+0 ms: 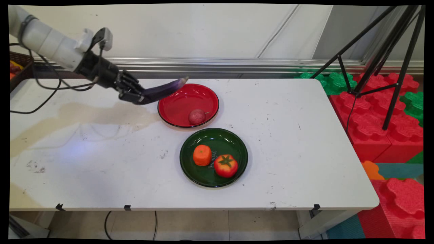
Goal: Place the picked object on the table
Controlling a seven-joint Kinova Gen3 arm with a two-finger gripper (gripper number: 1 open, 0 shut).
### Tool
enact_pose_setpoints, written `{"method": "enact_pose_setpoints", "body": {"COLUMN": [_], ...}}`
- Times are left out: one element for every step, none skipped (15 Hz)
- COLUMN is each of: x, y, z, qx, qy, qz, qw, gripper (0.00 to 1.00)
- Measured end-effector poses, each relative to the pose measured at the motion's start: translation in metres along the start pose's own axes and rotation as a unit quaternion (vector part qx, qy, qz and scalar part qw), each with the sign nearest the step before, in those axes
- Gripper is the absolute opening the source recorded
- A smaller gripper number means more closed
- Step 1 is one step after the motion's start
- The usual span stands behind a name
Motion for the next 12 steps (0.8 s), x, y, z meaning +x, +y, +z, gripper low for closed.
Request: {"method": "enact_pose_setpoints", "body": {"x": [-0.003,-0.005,-0.009,-0.012,-0.016,-0.018,-0.024,-0.030,-0.038,-0.044,-0.051,-0.055], "y": [0.004,0.008,0.014,0.016,0.021,0.023,0.027,0.030,0.034,0.037,0.039,0.041], "z": [-0.003,-0.006,-0.010,-0.012,-0.014,-0.015,-0.016,-0.016,-0.015,-0.013,-0.011,-0.008], "qx": [-0.004,-0.008,-0.012,-0.014,-0.018,-0.020,-0.024,-0.026,-0.030,-0.032,-0.034,-0.036], "qy": [-0.002,-0.005,-0.009,-0.011,-0.016,-0.019,-0.027,-0.034,-0.043,-0.051,-0.058,-0.064], "qz": [0.003,0.005,0.009,0.011,0.015,0.018,0.023,0.026,0.027,0.026,0.024,0.022], "qw": [1.0000,0.9999,0.9998,0.9998,0.9996,0.9995,0.9991,0.9987,0.9982,0.9979,0.9974,0.9971], "gripper": [0.00,0.00,0.00,0.00,0.00,0.00,0.00,0.00,0.00,0.00,0.00,0.00]}}
